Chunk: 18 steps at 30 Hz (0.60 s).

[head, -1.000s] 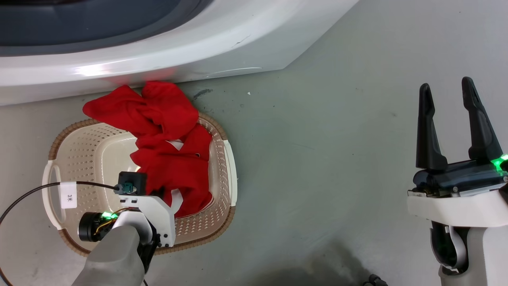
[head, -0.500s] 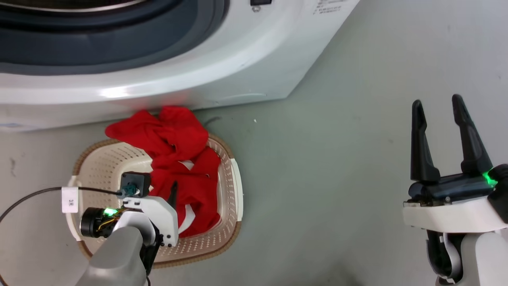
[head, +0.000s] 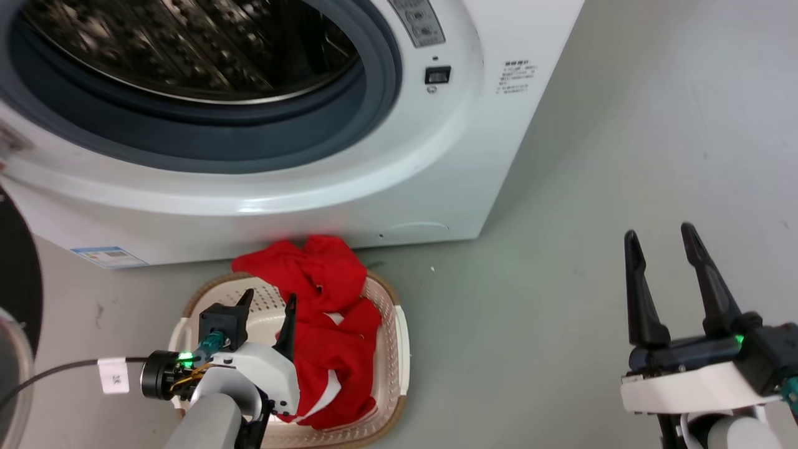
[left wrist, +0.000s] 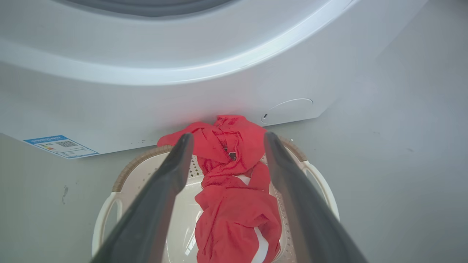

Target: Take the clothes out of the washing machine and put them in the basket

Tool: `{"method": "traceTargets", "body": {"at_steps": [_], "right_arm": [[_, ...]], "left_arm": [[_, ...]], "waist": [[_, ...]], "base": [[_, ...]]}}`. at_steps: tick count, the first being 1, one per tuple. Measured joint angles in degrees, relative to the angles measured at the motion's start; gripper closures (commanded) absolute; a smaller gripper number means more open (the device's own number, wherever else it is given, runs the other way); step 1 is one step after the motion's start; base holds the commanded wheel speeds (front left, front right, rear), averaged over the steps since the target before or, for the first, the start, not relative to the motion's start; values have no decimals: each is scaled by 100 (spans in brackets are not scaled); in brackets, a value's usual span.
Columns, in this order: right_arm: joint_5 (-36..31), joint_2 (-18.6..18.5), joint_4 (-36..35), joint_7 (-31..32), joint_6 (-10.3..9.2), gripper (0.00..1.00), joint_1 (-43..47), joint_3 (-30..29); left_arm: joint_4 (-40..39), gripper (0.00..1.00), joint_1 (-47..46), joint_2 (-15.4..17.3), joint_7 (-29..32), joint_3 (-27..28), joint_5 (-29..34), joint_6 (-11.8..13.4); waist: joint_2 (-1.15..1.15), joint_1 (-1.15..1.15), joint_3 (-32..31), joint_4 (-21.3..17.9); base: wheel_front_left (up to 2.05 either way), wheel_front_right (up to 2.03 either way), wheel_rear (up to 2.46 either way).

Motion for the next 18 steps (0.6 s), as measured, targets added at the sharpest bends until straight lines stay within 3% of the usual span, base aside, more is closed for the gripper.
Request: {"method": "traceTargets", "body": {"at_steps": [2,6,18], "right_arm": [[-40,0,21,0,0,0,121,-13],[-87,0,119,0,0,0,423,10],[-87,0,213,0,0,0,861,22]], "left_arm": [[-291,0,176,-54,1,185,135,25],[-1682,0,905,-326,0,910,724,136],[-3520,0,2030,-626,0,1691,1449,198]], "waist": [[0,0,-170,69],[0,0,-768,292],[0,0,-1507,360]], "base": [[0,0,0],[0,0,0],[0,0,0]]}}
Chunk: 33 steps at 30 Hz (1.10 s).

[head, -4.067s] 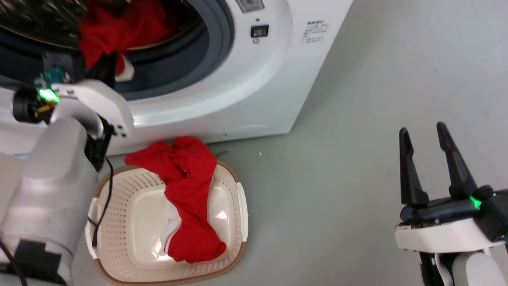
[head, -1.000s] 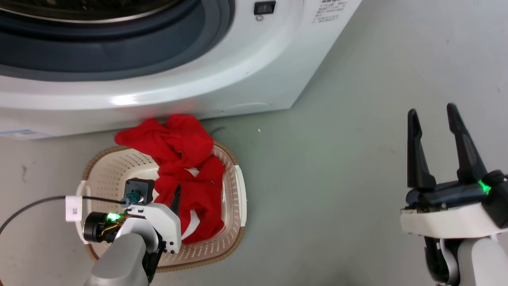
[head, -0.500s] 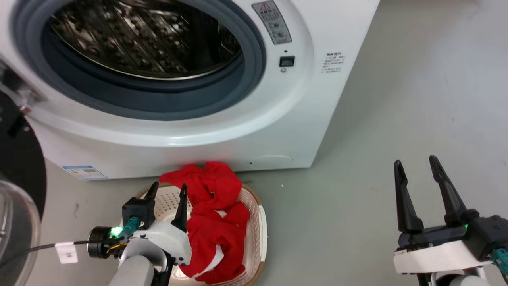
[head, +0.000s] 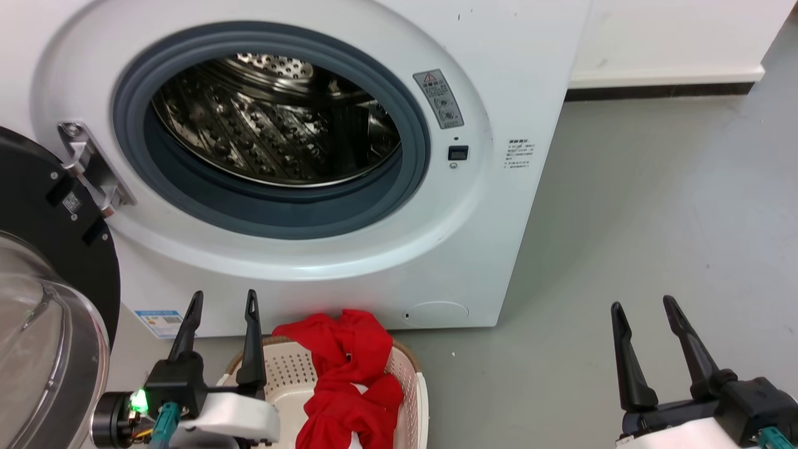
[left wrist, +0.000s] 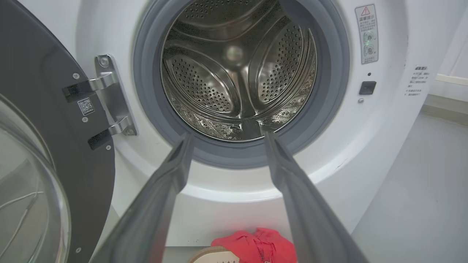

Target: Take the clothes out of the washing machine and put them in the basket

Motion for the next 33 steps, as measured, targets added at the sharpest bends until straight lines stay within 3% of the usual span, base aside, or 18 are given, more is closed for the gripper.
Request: {"method": "traceTargets", "body": {"at_steps": [9,33], "right_arm": [[-41,0,80,0,0,0,132,-53],[-7,0,142,0,0,0,179,-53]], "left_arm": [[-559,0,492,-135,0,250,203,-49],[-637,0,726,-257,0,366,342,-99]], "waist": [[0,0,-263,-9],[0,1,-329,-36]], "base": [[0,0,0],[0,0,0]]}}
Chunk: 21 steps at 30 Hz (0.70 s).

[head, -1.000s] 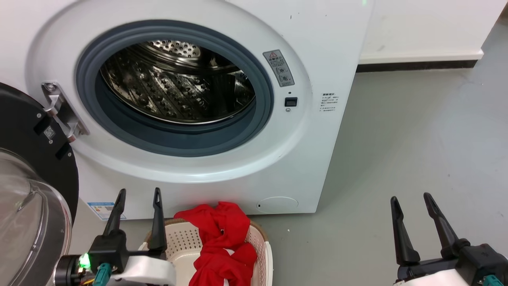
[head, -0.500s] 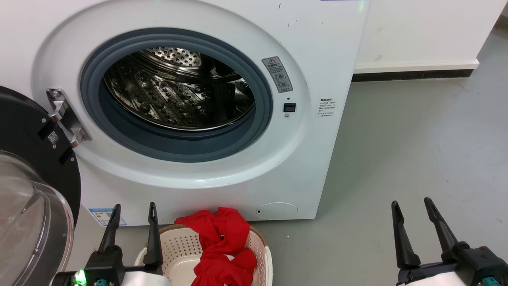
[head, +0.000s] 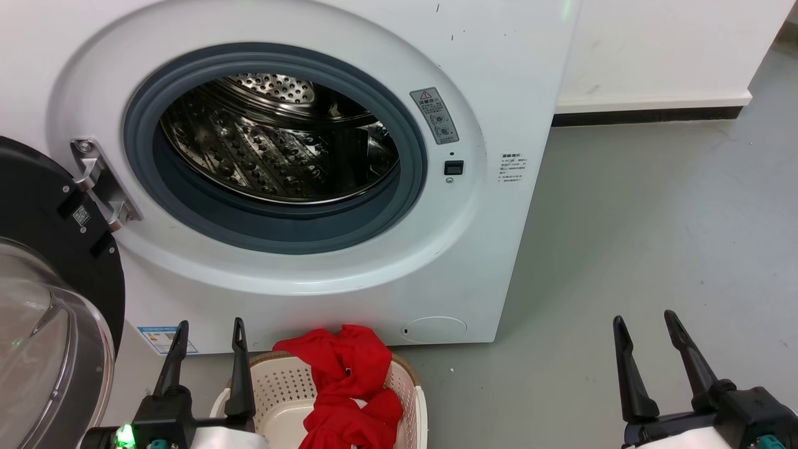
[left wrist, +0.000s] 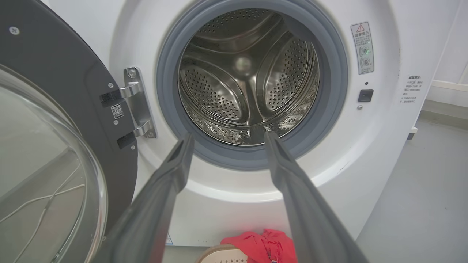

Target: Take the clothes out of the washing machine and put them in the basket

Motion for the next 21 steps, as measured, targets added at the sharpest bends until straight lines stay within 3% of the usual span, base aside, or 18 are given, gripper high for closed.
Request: {"method": "traceTargets", "body": {"at_steps": [1,2,8,21], "right_arm": [[10,0,1,0,0,0,0,0],[9,0,12,0,0,100,1,-2],[38,1,304,24,1,100,13,5],[1614,-63,520,276,0,100,-83,7]], "left_arm": [[-1,0,0,-1,0,7,-3,-9],[8,100,1,-4,0,10,-2,-7],[342,100,68,-21,55,-21,-53,-8],[536,100,-46,-24,426,83,-1566,-154]], "waist": [[0,0,2,-5],[0,0,3,-8],[0,0,4,-8],[0,1,1,9]], "base": [[0,0,0],[0,0,0],[0,0,0],[0,0,0]]}}
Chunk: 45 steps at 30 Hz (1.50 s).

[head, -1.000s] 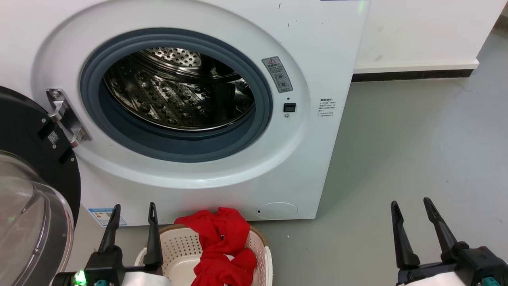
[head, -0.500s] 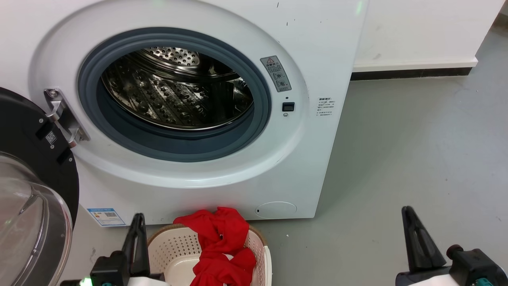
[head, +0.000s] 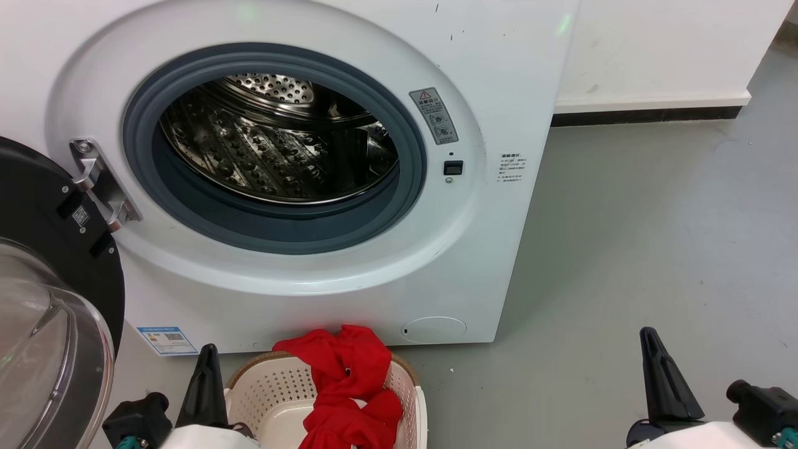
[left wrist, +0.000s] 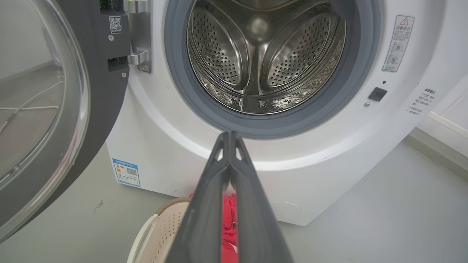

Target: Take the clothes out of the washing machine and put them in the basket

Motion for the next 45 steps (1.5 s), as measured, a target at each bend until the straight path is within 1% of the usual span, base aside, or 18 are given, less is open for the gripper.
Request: {"method": "traceTargets", "body": {"at_steps": [18,32,45], "right_arm": [[1909,-73,249,375,0,100,-313,-42],[3047,-102,410,616,0,100,-485,-100],[3974,-120,545,832,-1,100,-675,-165]], "left_arm": [[205,100,-258,-1,421,100,-1897,-166],[333,100,-460,-1,705,183,-3061,-303],[443,100,-584,-1,915,234,-4003,-390]], "waist": [[0,0,-5,24],[0,0,-8,41],[0,0,-11,57]], "base": [[0,0,0],[0,0,0],[0,0,0]]}}
